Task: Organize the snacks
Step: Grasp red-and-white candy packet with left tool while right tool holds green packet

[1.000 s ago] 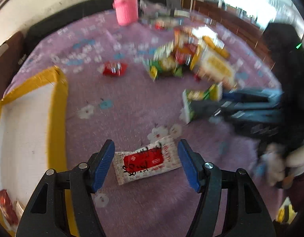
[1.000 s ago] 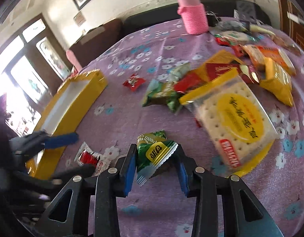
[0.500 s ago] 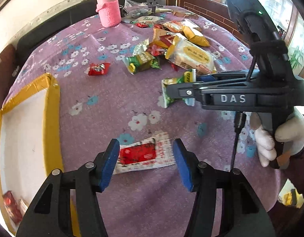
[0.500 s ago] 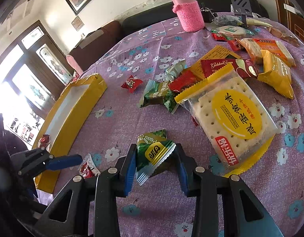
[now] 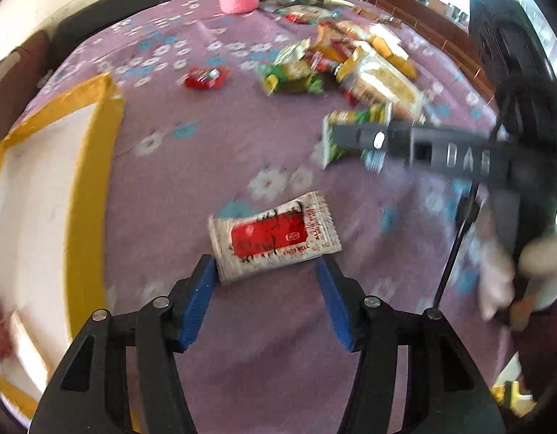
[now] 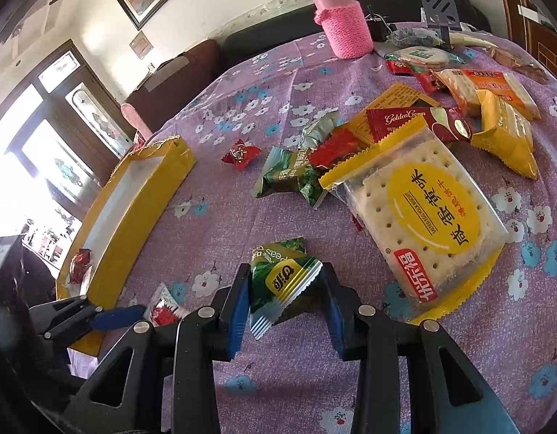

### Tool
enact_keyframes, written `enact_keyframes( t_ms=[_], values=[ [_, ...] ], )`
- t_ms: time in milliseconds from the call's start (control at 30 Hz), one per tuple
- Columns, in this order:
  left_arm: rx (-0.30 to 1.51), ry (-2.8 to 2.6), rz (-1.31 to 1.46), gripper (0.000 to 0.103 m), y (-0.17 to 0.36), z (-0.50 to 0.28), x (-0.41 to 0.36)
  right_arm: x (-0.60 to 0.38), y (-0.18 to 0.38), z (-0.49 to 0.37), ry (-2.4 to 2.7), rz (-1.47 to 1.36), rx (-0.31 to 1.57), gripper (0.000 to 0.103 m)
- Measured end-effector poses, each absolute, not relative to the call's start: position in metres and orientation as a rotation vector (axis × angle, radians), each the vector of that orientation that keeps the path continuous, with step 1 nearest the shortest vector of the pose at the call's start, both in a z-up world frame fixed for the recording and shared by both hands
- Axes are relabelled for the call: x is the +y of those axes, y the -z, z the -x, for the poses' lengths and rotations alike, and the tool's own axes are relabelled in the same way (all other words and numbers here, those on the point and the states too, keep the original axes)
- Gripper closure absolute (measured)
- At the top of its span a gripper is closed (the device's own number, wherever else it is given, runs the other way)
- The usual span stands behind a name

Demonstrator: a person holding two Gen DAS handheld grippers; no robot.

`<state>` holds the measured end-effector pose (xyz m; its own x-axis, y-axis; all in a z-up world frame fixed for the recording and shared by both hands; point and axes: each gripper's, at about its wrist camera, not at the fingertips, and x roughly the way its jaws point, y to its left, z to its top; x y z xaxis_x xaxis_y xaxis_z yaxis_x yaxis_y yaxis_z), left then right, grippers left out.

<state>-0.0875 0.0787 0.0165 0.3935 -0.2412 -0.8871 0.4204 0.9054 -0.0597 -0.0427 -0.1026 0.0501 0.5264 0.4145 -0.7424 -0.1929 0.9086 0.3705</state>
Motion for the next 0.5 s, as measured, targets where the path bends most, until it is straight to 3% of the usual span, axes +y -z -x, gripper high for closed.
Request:
enact_keyframes(
  t_ms=[233, 500],
  values=[
    [1.061, 0.448, -0.042, 0.046, -0.018, 0.051, 0.075, -0.108, -0.05, 0.042, -0.367, -0.298, 0.954, 0.065],
    [0.942, 0.628, -0.246, 0.037, -0.027, 0.069, 0.052, -0.127, -0.05, 0.043, -0.292, -0.367, 0.945, 0.066]
  ],
)
